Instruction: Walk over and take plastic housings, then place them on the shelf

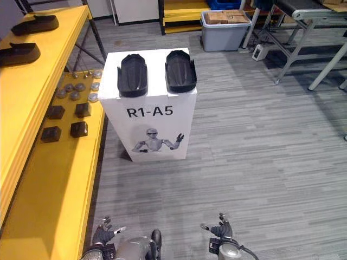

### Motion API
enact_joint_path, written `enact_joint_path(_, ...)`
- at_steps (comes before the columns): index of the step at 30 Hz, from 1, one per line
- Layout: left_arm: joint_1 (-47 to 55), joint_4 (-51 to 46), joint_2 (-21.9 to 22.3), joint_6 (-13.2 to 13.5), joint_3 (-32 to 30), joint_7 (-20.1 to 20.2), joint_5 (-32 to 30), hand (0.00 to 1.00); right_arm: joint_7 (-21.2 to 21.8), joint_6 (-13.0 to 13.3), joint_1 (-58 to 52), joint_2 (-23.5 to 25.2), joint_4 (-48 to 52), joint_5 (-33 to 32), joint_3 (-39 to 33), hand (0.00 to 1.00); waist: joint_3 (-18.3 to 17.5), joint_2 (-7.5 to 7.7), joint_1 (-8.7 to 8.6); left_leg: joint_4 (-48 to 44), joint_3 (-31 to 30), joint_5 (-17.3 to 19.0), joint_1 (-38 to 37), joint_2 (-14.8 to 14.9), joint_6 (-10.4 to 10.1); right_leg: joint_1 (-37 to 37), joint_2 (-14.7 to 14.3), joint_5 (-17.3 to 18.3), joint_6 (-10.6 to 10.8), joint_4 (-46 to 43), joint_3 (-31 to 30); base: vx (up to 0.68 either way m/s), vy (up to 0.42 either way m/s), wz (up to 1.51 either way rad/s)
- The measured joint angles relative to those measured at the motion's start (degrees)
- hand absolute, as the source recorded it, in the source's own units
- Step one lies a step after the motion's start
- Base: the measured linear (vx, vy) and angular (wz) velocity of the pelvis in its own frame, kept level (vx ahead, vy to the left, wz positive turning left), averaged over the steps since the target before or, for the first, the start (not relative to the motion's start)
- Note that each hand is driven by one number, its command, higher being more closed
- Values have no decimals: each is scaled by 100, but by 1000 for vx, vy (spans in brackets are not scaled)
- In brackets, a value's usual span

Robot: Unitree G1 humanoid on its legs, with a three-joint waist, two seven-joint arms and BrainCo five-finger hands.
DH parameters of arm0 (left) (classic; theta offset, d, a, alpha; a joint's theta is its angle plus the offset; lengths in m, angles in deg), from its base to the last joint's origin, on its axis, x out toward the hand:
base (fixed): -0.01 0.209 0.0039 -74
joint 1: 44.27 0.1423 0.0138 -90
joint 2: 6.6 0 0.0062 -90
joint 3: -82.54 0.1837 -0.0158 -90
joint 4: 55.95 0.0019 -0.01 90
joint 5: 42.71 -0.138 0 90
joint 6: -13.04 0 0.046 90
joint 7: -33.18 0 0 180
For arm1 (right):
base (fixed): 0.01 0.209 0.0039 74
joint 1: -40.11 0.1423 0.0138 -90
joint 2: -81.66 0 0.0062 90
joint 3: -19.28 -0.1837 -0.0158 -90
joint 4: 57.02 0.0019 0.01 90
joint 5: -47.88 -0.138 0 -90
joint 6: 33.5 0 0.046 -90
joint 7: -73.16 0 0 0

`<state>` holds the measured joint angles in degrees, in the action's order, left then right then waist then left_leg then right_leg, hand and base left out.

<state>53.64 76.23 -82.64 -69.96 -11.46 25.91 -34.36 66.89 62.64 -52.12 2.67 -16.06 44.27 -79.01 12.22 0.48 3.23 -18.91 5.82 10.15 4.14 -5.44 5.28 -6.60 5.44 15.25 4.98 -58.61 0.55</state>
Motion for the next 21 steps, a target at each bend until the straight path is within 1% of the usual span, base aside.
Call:
enact_joint_path(1, 3, 0, -6, 4, -1, -2, 16, 0, 4, 1, -3, -7, 3, 1, 70, 0, -13, -8, -17, 92, -48, 50, -181, 4, -2, -147, 39, 9, -13, 12, 94, 505, 49, 26)
enact_joint_path(2, -41, 13, -35, 10, -2, -3, 49, 0, 25, 1, 10, 2, 7, 2, 202, 0, -9, -5, -60, 351, -144, 68, -554, 39, -3, -431, 82, 36, -51, 335, 295, 501, 8, 31)
enact_joint_path(3, -81, 25, -45, 12, -7, -2, 57, 0, 45, 2, 15, 30, 10, 1, 234, 0, -10, -31, -103, 579, -245, 70, -800, 119, -5, -672, 47, 76, -116, 959, 467, 495, -12, 34)
enact_joint_path(4, -105, 29, -49, 12, -9, -1, 65, 0, 47, 3, 21, 40, 10, 1, 237, 0, -6, -39, -109, 643, -302, 77, -888, 167, -18, -782, 1, 74, -115, 1337, 498, 484, -60, 46)
enact_joint_path(5, -167, 42, -54, 16, -9, -1, 96, 0, 50, 3, 34, 37, -2, -2, 245, 0, -1, -51, -154, 712, -482, 129, -1003, 283, -98, -939, -137, 20, -118, 2299, 442, 379, -79, 60)
enact_joint_path(6, -203, 60, -62, 25, -8, -1, 101, 0, 49, 2, 15, 35, -29, -2, 242, 0, -3, -46, -209, 717, -635, 215, -1063, 369, -140, -959, -219, -107, -102, 3091, 372, 583, -183, 98)
enact_joint_path(7, -222, 163, -100, 27, -1, -2, 100, 0, 48, -1, -25, 32, -132, -5, 215, 0, -40, 17, -260, 741, -865, 350, -1181, 445, -333, -856, -276, -981, -82, 4149, 208, 507, -196, 83)
enact_joint_path(8, -222, 189, -101, 26, 2, -2, 99, 0, 47, -2, -48, 31, -143, -5, 197, 0, -48, 19, -266, 741, -909, 369, -1211, 463, -357, -803, -288, -1212, -67, 4256, 195, 636, -281, 78)
enact_joint_path(9, -236, 271, -47, 25, 1, -2, 90, 0, 41, -10, -110, -10, -169, -5, 145, 0, -90, -53, -262, 702, -1059, 482, -1295, 622, -523, -655, -434, -1665, -405, 4415, 223, 538, -271, 35)
enact_joint_path(10, -204, 337, -26, 28, -19, -3, 88, 0, 38, -23, -76, -30, -196, -6, 142, 0, -137, -119, -222, 495, -1102, 501, -1199, 750, -577, -582, -521, -1576, -539, 4406, 336, 527, -275, 38)
enact_joint_path(11, -208, 386, -7, 13, -30, -7, 84, 0, 35, -24, -35, -10, -168, -7, 141, 0, -141, -136, -235, 101, -1078, 480, -1024, 778, -615, -506, -547, -1481, -616, 4418, 422, 398, -218, 28)
enact_joint_path(12, -260, 380, 30, 11, -62, -8, 68, 0, 33, -23, -59, 1, -99, -11, 138, 0, -136, -144, -268, -349, -1041, 463, -840, 801, -643, -409, -546, -1417, -630, 4458, 502, 432, -268, 55)
enact_joint_path(13, -283, 357, 166, 12, -161, -14, 39, 0, 32, -23, -170, 12, 40, -34, 168, 0, -90, -208, -275, -1935, -754, 187, -262, 977, -959, 97, -613, -1313, -723, 4726, 657, 480, -270, 46)
enact_joint_path(14, -264, 321, 228, 14, -180, -14, 38, 0, 26, -23, -242, 46, 139, -36, 170, 0, -80, -234, -199, -2853, -493, -99, 75, 1185, -927, 401, -680, -1257, -801, 4868, 666, 456, -234, 27)
enact_joint_path(15, -234, 291, 243, 16, -175, -12, 41, 0, 25, -22, -262, 76, 148, -40, 167, 0, -99, -251, -147, -3134, -332, 34, 192, 1297, -961, 591, -711, -1241, -826, 4955, 643, 362, -103, -15)
enact_joint_path(16, -182, 280, 292, 16, -172, -9, 45, 0, 13, -20, -277, 105, 163, -68, 154, 0, -139, -229, -87, -3045, -118, 327, 360, 1389, -981, 806, -710, -1227, -848, 5087, 603, 251, -50, -23)
enact_joint_path(17, -181, 261, 339, 18, -168, -7, 45, 0, 8, -14, -258, 98, 185, -99, 141, 0, -139, -209, -77, -2639, -44, 439, 479, 1383, -980, 912, -680, -1227, -847, 5202, 548, 345, 1, -37)
enact_joint_path(18, -167, 229, 357, 20, -136, -8, 45, 0, 0, -13, -179, 103, 188, -163, 90, 0, -133, -231, -57, -1862, -20, 456, 523, 1347, -995, 1032, -626, -1226, -844, 5292, 442, 247, 39, -34)
enact_joint_path(19, -162, 223, 359, 20, -122, -3, 44, 0, -3, -11, -170, 114, 212, -175, 17, 0, -136, -229, -60, -1460, -31, 438, 547, 1333, -1012, 1056, -606, -1208, -813, 5319, 409, 303, 93, -38)
enact_joint_path(20, -155, 223, 386, 21, -122, -3, 45, 0, -25, -10, -200, 127, 243, -245, -120, 0, -170, -288, -87, -630, -134, 284, 560, 1322, -993, 1066, -591, -1150, -722, 5309, 341, 177, 98, -32)
enact_joint_path(21, -133, 234, 442, 23, -121, -3, 45, 0, -50, -11, -277, 87, 231, -286, -258, 0, -249, -446, -91, 98, -295, -398, 523, 1364, -991, 1082, -673, -1061, -601, 5300, 297, 211, 162, -29)
